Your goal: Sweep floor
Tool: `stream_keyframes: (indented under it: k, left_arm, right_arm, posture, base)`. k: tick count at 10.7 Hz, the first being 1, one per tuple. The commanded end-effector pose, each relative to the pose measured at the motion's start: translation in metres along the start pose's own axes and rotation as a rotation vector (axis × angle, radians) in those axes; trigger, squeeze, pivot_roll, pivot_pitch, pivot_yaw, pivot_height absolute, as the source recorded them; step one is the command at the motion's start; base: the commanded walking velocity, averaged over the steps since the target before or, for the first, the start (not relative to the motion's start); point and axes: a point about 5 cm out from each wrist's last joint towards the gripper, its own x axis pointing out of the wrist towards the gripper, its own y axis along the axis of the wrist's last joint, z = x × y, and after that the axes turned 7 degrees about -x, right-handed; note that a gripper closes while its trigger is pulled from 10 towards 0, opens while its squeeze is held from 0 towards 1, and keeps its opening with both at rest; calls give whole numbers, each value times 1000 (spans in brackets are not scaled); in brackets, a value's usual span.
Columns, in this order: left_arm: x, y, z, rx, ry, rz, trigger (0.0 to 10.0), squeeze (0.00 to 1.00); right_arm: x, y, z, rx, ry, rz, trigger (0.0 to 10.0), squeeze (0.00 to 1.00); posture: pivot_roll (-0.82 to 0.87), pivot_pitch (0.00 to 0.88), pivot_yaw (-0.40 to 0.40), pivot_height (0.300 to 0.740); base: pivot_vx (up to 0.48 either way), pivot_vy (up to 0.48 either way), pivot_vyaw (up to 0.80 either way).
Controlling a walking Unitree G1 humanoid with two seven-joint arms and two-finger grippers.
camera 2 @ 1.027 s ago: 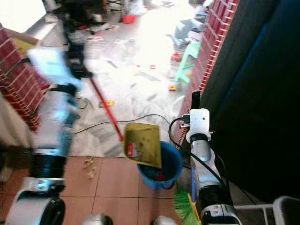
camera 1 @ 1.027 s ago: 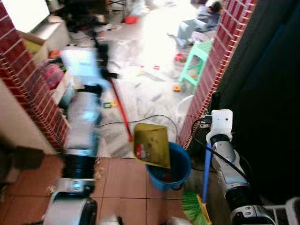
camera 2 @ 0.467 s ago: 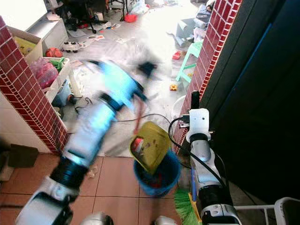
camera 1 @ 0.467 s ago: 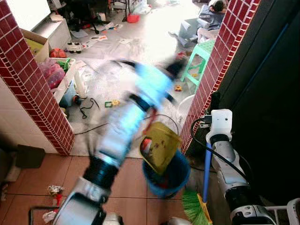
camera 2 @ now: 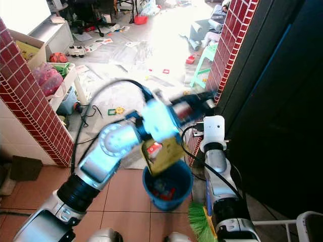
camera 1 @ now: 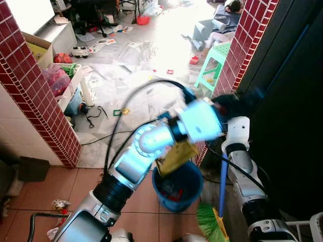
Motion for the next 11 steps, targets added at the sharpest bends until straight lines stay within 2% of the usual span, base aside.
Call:
stream_keyframes:
  k: [1,2,3,5,7,8,9,10,11]
  left_arm:
    - [5,14,-2,120,-69,9,10000,0]
    - [7,13,-2,78,-65,-7,10000,0]
    - [9,14,-5,-20,-14,7,10000,0]
    - [10,18,-9,76,-6,21,10000,0]
    - [12,21,-11,-153,25,40,10000,0]
    - [12,19,-16,-60,40,18,10000,0]
    - [10,19,-18,-74,47,30,10000,0]
    - [12,28,-24,-53,110,76,10000,0]
    - [12,29,-27,-24,121,78,10000,0]
  right_arm:
    - [6,11,1,4,-10,45,10000,0]
    - [7,11,0,4,-9,46,10000,0]
    - [8,12,0,3,-9,48,10000,0]
    - [10,13,0,3,-12,49,10000,0]
    - [12,14,1,2,-13,51,10000,0]
    - [15,14,1,0,-14,53,10000,0]
    - [16,15,1,-1,-14,56,10000,0]
    - [16,16,1,-1,-17,60,10000,0]
    - [16,16,1,0,-17,59,10000,0]
  posture:
    - [-49,0,-13,740]
    - [-49,0,-12,740]
    - [-49,0,-12,740]
    - [-50,0,-12,740]
    - [-49,0,-12,740]
    - [-48,0,-12,740]
    - [-51,0,-12,740]
    - [-47,0,-13,740]
    - [-48,0,-12,740]
  base:
    - [0,0,0]
    - [0,0,0]
    - [0,0,0]
    - [0,0,0]
    - [0,0,0]
    - [0,0,0]
    - [0,0,0]
    - [0,0,0]
    - [0,0,0]
